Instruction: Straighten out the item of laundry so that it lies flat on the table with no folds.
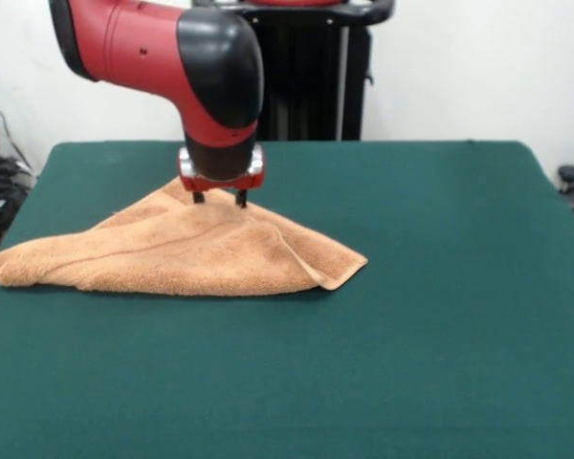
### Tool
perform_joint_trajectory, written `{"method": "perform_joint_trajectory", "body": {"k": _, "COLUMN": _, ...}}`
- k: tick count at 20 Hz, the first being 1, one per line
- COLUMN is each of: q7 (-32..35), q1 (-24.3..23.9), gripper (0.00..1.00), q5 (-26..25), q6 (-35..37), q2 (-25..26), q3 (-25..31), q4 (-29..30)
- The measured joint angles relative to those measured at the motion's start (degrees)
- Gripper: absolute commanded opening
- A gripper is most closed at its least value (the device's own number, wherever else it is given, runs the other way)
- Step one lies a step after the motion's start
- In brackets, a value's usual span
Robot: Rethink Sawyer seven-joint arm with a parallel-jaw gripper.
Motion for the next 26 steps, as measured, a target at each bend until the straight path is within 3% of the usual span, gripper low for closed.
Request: {"method": "perform_joint_trajectory", "body": {"k": 26, "q7": 0.0, "q1": -1.7, "gripper": 1.0, "q5": -0.1, "q6": 7.9, "q2": 1.7, "q3": 1.8, "q4": -4.7}}
